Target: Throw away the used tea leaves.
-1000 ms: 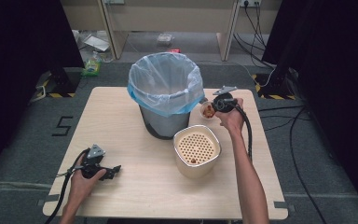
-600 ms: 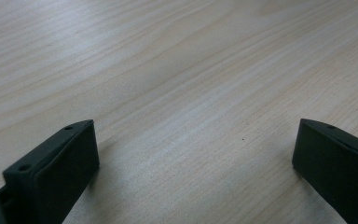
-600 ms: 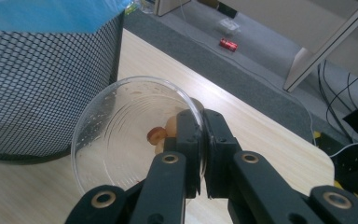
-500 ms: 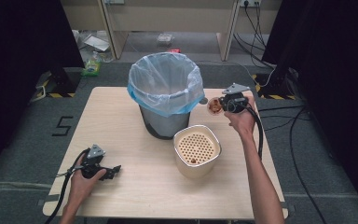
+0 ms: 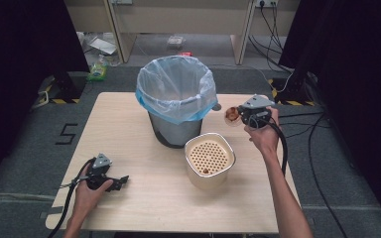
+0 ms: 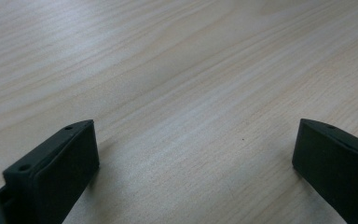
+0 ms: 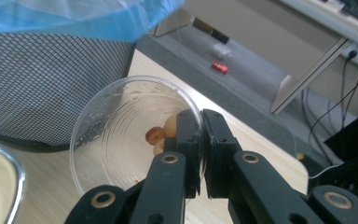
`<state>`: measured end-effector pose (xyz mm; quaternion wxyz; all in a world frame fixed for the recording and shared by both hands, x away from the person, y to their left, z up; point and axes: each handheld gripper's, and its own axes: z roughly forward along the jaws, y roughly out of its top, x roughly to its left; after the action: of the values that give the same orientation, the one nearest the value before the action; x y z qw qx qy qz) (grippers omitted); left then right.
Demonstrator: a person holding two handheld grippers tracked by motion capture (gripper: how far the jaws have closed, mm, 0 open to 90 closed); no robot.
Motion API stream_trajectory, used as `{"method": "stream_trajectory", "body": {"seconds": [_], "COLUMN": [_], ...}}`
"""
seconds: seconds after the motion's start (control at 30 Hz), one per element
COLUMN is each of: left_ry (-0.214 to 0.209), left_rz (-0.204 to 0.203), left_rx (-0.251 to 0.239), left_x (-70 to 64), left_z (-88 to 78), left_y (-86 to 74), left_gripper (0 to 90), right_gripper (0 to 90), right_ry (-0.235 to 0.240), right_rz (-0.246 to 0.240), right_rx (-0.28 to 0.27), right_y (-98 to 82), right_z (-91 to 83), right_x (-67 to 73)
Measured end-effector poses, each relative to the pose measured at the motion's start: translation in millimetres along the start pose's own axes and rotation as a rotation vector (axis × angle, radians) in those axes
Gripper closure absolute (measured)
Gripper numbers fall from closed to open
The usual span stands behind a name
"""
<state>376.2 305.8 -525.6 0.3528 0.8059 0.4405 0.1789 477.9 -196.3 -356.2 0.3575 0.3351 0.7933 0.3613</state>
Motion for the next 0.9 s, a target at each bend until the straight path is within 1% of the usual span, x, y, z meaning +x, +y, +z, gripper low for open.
{"method": "stream_trajectory", "body": {"seconds": [0.03, 0.17, 0.33, 0.4, 0.47, 0.57, 0.7, 0.73, 0.77, 0.9], "left_ry": [0.000, 0.000, 0.000, 0.000, 0.000, 0.000, 0.000, 0.000, 0.000, 0.000], "left_rz": [0.000, 0.000, 0.000, 0.000, 0.000, 0.000, 0.000, 0.000, 0.000, 0.001], "left_rx": [0.000, 0.000, 0.000, 0.000, 0.000, 0.000, 0.000, 0.000, 0.000, 0.000], "left_x": [0.0, 0.0, 0.0, 0.0, 0.0, 0.0, 0.0, 0.0, 0.0, 0.0], "left_z": [0.0, 0.0, 0.0, 0.0, 0.0, 0.0, 0.0, -0.1, 0.0, 0.0], "left_y": [0.0, 0.0, 0.0, 0.0, 0.0, 0.0, 0.0, 0.0, 0.0, -0.1], "left_gripper": [0.0, 0.0, 0.0, 0.0, 0.0, 0.0, 0.0, 0.0, 0.0, 0.0], "right_gripper": [86.6, 86.6, 86.4, 86.4, 86.5, 86.5, 86.6, 86.6, 86.6, 86.6], "right_ry": [-0.004, -0.013, -0.049, -0.066, -0.094, -0.127, -0.160, -0.171, -0.187, -0.234], "right_rz": [-0.005, -0.050, -0.128, -0.152, -0.181, -0.229, -0.248, -0.257, -0.277, -0.310], "right_rx": [-0.008, -0.042, -0.054, -0.072, -0.088, -0.112, -0.164, -0.172, -0.180, -0.231], "right_y": [1.3, 6.7, 10.2, 11.3, 11.6, 9.7, 4.8, 3.3, 1.9, -5.3], "right_z": [-3.6, -18.1, -31.2, -35.6, -39.3, -43.2, -47.3, -47.5, -47.4, -47.5], "right_x": [1.9, 11.4, 29.8, 35.8, 41.8, 51.5, 63.9, 67.5, 70.8, 82.5]}}
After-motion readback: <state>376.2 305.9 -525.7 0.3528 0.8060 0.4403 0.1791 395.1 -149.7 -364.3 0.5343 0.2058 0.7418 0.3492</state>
